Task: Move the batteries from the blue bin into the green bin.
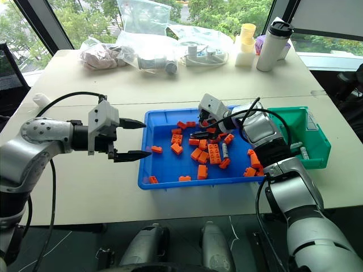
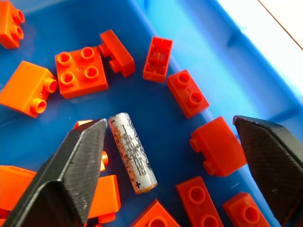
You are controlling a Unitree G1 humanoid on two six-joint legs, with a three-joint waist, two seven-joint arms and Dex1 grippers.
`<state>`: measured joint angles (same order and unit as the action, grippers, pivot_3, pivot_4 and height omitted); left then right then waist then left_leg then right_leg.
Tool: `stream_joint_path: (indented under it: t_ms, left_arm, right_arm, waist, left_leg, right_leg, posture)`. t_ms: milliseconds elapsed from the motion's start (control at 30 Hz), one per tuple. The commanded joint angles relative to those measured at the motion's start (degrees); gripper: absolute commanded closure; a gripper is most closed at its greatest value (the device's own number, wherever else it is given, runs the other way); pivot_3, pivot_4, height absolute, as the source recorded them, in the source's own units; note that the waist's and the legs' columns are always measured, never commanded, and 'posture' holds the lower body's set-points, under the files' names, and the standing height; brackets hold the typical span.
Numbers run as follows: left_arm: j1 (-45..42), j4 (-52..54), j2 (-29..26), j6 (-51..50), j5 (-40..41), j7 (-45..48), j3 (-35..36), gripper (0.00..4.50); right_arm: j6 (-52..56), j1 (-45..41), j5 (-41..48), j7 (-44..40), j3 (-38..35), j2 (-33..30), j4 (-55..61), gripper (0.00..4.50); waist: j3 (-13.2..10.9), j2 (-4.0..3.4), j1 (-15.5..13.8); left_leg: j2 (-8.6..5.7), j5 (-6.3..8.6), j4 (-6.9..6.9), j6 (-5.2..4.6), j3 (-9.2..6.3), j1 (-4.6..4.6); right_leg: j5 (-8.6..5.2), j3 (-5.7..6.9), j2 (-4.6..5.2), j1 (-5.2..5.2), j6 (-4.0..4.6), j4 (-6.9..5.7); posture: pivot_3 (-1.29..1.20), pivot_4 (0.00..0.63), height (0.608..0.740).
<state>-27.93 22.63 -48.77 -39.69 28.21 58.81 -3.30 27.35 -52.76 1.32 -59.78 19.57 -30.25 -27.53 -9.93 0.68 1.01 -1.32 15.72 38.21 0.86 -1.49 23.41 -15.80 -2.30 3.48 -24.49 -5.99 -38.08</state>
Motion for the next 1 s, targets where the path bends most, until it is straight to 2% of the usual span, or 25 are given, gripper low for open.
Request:
stream_joint_path:
  t_ms: [33,167,567,600,667,800,1000]
  left_arm:
    - [-1.97,1.6,0.29,-0.61,0.51,-0.64,0.22,0.0]
    - [-2.46,0.98,0.51,-0.63,0.29,-0.49,0.07,0.0]
    - [-2.19,-0.8,0.84,1.38,-0.5,0.15,-0.08,0.0]
    - [-2.06,-0.78,0.8,1.49,-0.51,0.14,-0.02,0.0]
    - [-1.86,-0.75,0.75,1.61,-0.5,0.1,0.09,0.0]
    - [-1.45,-0.47,0.66,1.66,-0.42,-0.12,0.38,0.0]
    - [-1.58,-0.72,0.95,1.93,-0.59,-0.46,0.32,0.0]
  right_arm:
    - [-2.29,-0.48,-1.54,-0.72,0.11,-0.35,1.78,1.92]
    - [-2.37,1.36,-0.38,-2.93,-0.81,-0.55,5.61,4.03]
    - [-3.06,2.44,-1.66,-3.31,-1.07,-0.78,5.45,4.03]
    - [-3.01,2.45,-1.43,-3.9,-1.06,-0.81,5.53,3.49]
    - [-3.25,2.32,-1.9,-3.46,-0.98,-0.74,5.29,2.74]
    - [-3.56,2.22,-2.54,-3.69,-0.64,-0.81,4.61,0.64]
    - [-1.74,2.01,-3.27,-3.04,-0.71,0.0,2.66,0.64]
  waist:
    - [0.0,0.0,0.01]
    - [0.0,0.0,0.02]
    - [0.0,0.0,0.03]
    - [0.0,0.0,0.03]
    - [0.0,0.0,0.03]
    - [0.0,0.0,0.03]
    - [0.0,0.0,0.04]
  left_leg:
    - [0.0,0.0,0.0,0.0,0.0,0.0]
    - [0.0,0.0,-0.01,0.0,0.0,0.0]
    - [0.0,0.0,0.0,0.0,0.0,0.0]
    - [0.0,0.0,0.0,0.0,0.0,0.0]
    - [0.0,0.0,0.0,0.0,0.0,0.0]
    - [0.0,0.0,0.0,0.0,0.0,0.0]
    - [0.0,0.0,0.0,0.0,0.0,0.0]
  right_leg:
    - [0.0,0.0,0.0,0.0,0.0,0.0]
    - [0.0,0.0,-0.01,0.0,0.0,0.0]
    - [0.0,0.0,-0.01,0.0,0.0,0.0]
    - [0.0,0.0,-0.01,0.0,0.0,0.0]
    - [0.0,0.0,-0.01,0.0,0.0,0.0]
    - [0.0,0.0,-0.01,0.0,0.0,0.0]
    - [0.0,0.0,-0.01,0.0,0.0,-0.01]
  posture:
    - [0.0,0.15,0.74]
    - [0.0,0.15,0.74]
    - [0.0,0.15,0.74]
    - [0.0,0.15,0.74]
    - [0.0,0.15,0.74]
    - [0.0,0.15,0.74]
    - [0.0,0.15,0.74]
